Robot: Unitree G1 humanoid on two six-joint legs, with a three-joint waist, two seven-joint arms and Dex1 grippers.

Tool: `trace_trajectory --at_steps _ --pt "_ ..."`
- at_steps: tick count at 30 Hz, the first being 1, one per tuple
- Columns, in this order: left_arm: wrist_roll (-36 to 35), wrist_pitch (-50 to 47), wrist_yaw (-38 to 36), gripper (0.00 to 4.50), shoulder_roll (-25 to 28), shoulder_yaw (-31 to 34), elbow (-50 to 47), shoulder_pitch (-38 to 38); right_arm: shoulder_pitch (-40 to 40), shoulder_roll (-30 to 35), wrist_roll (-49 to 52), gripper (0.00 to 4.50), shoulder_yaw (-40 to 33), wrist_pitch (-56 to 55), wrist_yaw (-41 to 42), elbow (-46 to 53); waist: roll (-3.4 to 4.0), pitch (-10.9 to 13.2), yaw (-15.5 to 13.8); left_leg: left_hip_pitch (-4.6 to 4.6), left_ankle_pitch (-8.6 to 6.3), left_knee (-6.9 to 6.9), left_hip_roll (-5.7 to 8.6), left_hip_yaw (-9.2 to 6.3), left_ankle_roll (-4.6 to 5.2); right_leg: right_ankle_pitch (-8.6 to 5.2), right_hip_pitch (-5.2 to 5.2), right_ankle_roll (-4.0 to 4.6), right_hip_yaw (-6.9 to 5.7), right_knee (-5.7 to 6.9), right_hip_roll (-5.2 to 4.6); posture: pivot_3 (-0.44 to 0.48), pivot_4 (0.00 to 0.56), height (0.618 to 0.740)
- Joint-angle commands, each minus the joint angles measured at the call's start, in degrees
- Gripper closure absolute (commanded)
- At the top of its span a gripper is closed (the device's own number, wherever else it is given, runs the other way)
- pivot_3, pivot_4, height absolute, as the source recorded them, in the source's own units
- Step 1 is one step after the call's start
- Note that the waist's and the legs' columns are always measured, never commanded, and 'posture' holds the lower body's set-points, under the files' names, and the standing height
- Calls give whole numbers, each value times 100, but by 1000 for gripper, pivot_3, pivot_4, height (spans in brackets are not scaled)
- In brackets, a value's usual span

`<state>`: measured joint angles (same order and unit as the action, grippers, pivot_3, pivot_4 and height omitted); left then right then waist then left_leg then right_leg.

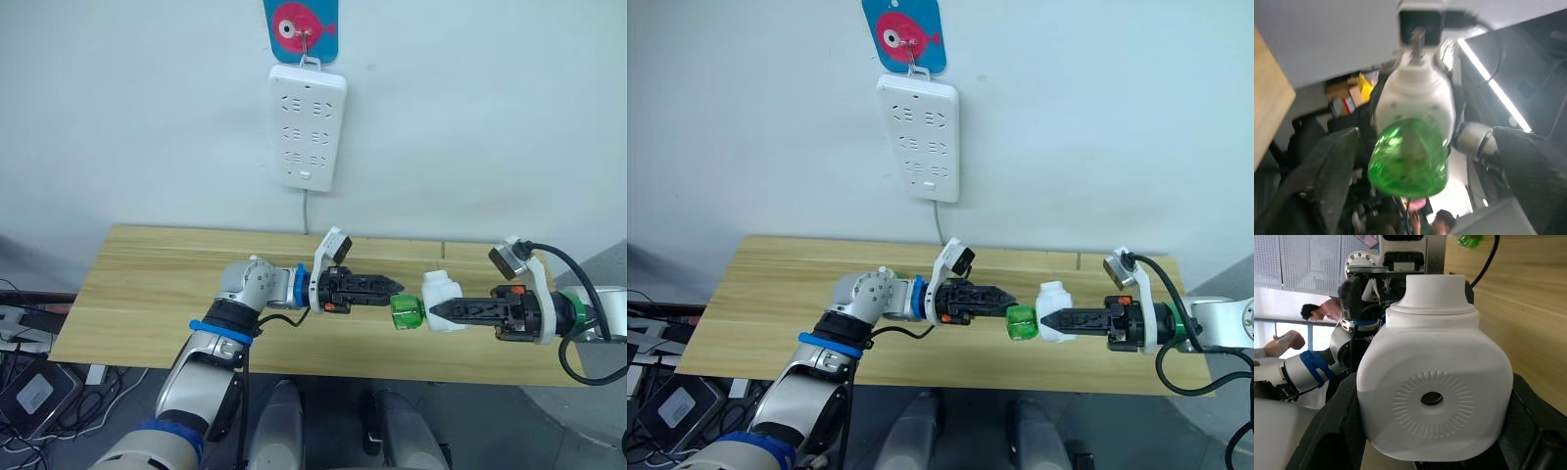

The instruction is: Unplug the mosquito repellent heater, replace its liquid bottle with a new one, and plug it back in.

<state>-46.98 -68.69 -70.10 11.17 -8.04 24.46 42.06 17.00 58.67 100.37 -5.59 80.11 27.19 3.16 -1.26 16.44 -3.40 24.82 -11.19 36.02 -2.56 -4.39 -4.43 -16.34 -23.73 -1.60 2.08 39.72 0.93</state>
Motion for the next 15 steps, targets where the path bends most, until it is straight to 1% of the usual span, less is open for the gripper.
trace_trajectory --at_steps 1,2,4,7,8,9,10,12,14,15 --pt "540 1268 -302 11 329 -246 -1116 -416 -60 67 66 1499 -256 17 177 -65 0 0 3 0 0 0 -1 0 0 0 0 1 1 -2 0 227 246 740" --pt "830 1900 -410 11 444 -394 -1523 -658 -86 72 58 1499 -281 20 190 -129 2 -1 16 -1 0 -2 -1 2 -1 1 0 1 3 -3 0 231 245 740" --pt "1429 3442 -465 11 518 -480 -2150 -1181 -124 81 58 1499 -343 39 227 -295 3 -2 20 -7 0 -8 -6 12 -1 11 0 19 14 -3 0 237 245 740" --pt "2374 6149 -732 11 492 -588 -2242 -1713 -170 89 -52 1499 -396 118 329 -386 3 -2 -79 -6 0 -9 -6 15 -2 17 -1 30 14 -9 -2 251 246 740" --pt "2647 7040 -775 11 441 -607 -2075 -1794 -182 86 -102 1499 -406 144 365 -389 3 -2 -125 -6 0 -8 -6 16 -2 17 0 30 15 -11 -2 251 246 740" --pt "2905 7911 -649 11 323 -569 -1807 -1811 -183 79 -139 1499 -408 168 393 -394 4 -2 -157 -6 0 -6 -6 18 -2 18 0 31 16 -16 -1 251 246 740" --pt "3110 8580 -507 11 218 -539 -1541 -1792 -176 70 -171 1499 -408 186 417 -399 6 -3 -197 -5 0 -5 -6 20 -1 22 0 32 18 -20 -1 251 246 740" --pt "3520 10248 -286 11 -5 -503 -913 -1680 -111 19 -237 1499 -382 208 438 -422 7 -4 -292 -4 0 -4 -5 26 -1 31 1 15 25 -34 -1 251 246 740" --pt "3851 11548 -58 11 -170 -514 -322 -1524 -22 -47 -261 1499 -346 224 420 -445 7 -4 -362 2 0 -4 -7 32 0 47 6 -13 31 -70 0 268 242 740" --pt "3981 12039 31 11 -225 -558 -46 -1445 10 -74 -264 1499 -333 237 416 -441 7 -4 -403 6 0 0 -5 39 1 58 8 -11 37 -76 -1 268 242 740"
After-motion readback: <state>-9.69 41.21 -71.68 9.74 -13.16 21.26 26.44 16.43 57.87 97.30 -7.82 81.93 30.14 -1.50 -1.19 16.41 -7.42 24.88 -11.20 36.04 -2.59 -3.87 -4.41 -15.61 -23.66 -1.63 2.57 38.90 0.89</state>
